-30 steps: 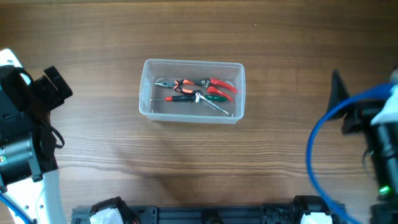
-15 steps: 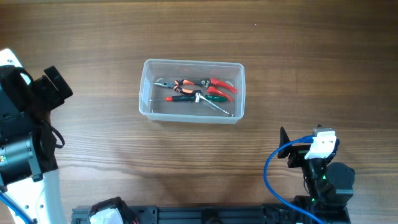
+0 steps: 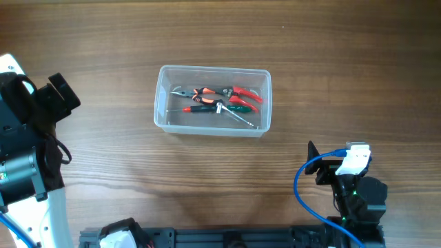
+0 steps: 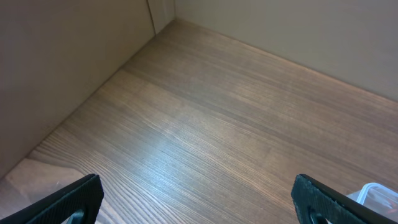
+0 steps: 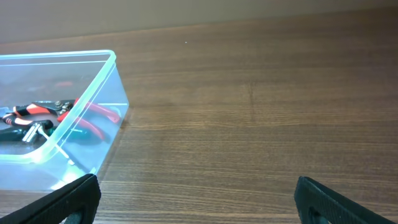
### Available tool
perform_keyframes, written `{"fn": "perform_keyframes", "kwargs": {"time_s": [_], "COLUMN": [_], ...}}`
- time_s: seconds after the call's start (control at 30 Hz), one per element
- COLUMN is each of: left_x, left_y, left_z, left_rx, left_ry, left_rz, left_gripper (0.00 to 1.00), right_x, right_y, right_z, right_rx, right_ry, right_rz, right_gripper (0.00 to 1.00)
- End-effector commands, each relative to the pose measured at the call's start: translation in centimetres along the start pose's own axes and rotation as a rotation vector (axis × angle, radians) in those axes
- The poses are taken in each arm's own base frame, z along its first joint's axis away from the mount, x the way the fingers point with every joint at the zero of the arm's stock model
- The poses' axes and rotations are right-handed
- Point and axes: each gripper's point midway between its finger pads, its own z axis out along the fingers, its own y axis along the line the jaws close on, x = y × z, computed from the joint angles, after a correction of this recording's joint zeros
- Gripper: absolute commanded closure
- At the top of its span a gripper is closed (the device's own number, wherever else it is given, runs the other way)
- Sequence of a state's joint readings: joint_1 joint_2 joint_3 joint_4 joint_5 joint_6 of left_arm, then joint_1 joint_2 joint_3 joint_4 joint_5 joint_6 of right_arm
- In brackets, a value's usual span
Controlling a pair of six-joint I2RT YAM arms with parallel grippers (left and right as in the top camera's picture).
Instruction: Pack container
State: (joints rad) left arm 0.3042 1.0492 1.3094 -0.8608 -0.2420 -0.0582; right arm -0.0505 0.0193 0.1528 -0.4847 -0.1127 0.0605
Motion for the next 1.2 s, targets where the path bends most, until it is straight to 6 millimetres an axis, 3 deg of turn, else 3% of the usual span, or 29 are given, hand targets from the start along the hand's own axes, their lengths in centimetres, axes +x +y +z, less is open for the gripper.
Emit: {"fn": "perform_keyframes", "kwargs": {"time_s": [0.0, 0.13, 0.23, 0.3, 0.5, 0.57, 0.7, 0.9, 1.17], "left_x": [-0.2, -0.2, -0.3, -0.5, -0.9, 0.7, 6.7, 13.5, 17.3], "left_y": [0.3, 0.3, -1.2, -3.7, -6.7, -7.9, -8.3, -9.0, -9.1], "left_z": [0.0, 0.0, -1.1, -3.5, -8.9, -9.4, -6.8, -3.1, -0.9], "left_rx": [-0.007, -0.007, 0.04, 0.126, 0.345, 0.455, 0.502, 0.548, 0.555], "left_ry": [-0.005, -0.005, -0.03, -0.084, -0.328, -0.395, -0.415, -0.423, -0.422], "left_rz": [-0.015, -0.015, 0.007, 0.069, 0.043, 0.035, 0.035, 0.042, 0.044], "left_gripper": [0.0, 0.0, 0.0, 0.0, 0.0, 0.0, 0.0, 0.0, 0.0], "right_x": [-0.2, -0.2, -0.2, -0.2, -0.2, -0.2, -0.2, -0.2, -0.2], "right_y": [0.2, 0.2, 0.2, 0.2, 0.2, 0.2, 0.2, 0.2, 0.2], "right_z": [0.0, 0.0, 0.0, 0.0, 0.0, 0.0, 0.0, 0.0, 0.0], "right_rx": [-0.016, -0.016, -0.015, -0.016, -0.016, -0.015, -0.015, -0.015, -0.016], "right_ry": [-0.015, -0.015, -0.015, -0.015, -0.015, -0.015, -0.015, -0.015, -0.015], "right_rz": [0.02, 0.02, 0.02, 0.02, 0.02, 0.02, 0.02, 0.02, 0.02], "right_gripper": [0.0, 0.0, 0.0, 0.0, 0.0, 0.0, 0.0, 0.0, 0.0]}}
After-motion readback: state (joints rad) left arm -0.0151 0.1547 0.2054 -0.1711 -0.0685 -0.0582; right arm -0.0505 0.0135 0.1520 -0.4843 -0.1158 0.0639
